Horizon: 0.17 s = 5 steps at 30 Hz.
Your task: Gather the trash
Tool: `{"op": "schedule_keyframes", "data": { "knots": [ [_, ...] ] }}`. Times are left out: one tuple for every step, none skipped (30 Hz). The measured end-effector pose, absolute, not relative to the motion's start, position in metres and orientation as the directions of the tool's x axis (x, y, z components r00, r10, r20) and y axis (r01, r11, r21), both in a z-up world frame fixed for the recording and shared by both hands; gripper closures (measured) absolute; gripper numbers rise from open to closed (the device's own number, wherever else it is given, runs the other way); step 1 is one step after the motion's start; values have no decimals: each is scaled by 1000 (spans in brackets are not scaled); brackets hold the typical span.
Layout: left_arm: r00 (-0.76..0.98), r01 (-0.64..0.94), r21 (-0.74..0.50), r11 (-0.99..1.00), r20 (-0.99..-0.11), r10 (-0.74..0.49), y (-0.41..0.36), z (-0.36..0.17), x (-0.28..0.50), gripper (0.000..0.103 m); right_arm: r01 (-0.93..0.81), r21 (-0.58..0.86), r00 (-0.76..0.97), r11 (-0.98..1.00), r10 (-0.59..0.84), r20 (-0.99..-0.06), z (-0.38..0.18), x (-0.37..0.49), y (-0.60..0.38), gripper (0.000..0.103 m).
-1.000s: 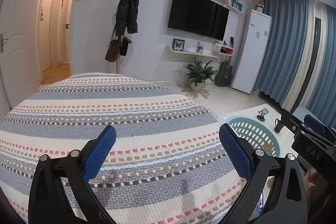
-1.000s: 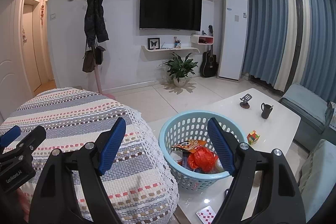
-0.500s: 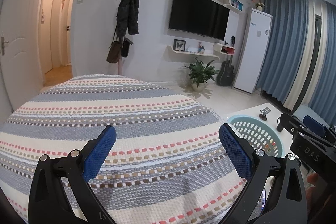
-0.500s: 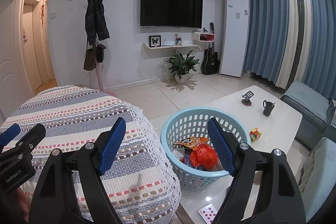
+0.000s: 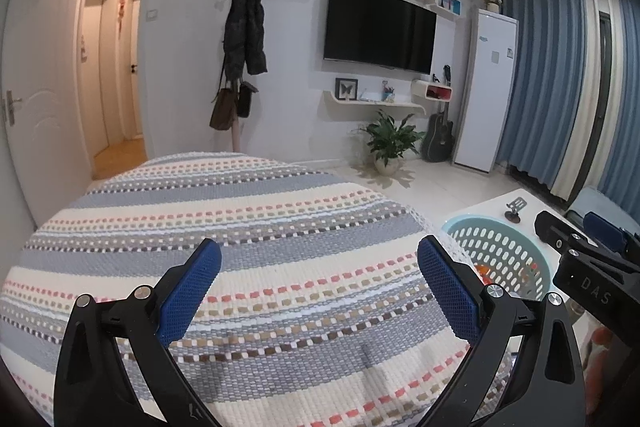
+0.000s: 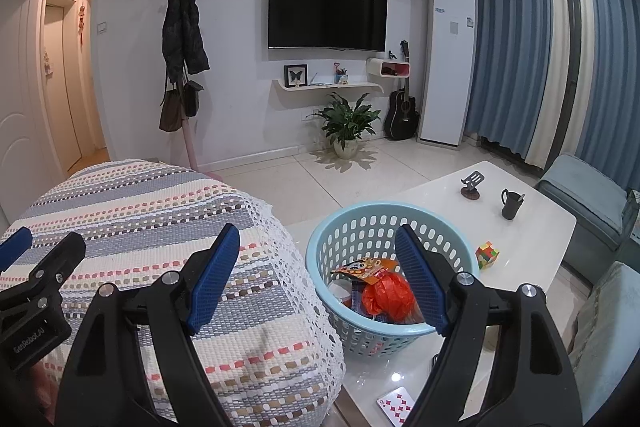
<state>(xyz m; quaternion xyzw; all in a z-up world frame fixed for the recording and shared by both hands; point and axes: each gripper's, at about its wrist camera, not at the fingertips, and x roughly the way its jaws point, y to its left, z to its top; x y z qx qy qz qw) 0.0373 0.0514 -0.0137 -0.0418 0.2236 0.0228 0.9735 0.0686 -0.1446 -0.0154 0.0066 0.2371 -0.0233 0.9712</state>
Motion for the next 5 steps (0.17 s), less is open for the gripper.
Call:
{"op": "schedule_keyframes", "data": {
  "knots": [
    [900, -63, -73, 995, -435, 26, 52, -13, 37, 8, 48, 2, 886, 999, -42, -462, -16, 69, -144, 27],
    [902, -69, -63, 996, -430, 35, 51, -13, 36, 8, 48, 3, 885, 999, -41, -463, -16, 69, -144, 27],
    [903, -72, -55, 996, -428, 42, 50, -13, 36, 8, 48, 2, 885, 999, -42, -463, -16, 68, -144, 27],
    [903, -73, -42, 996, -427, 48, 49, -13, 36, 8, 49, 1, 886, 999, -42, -463, -16, 68, -144, 27],
    [904, -70, -36, 997, -425, 48, 48, -13, 35, 8, 48, 1, 886, 999, -42, -462, -16, 68, -144, 27]
  ]
}}
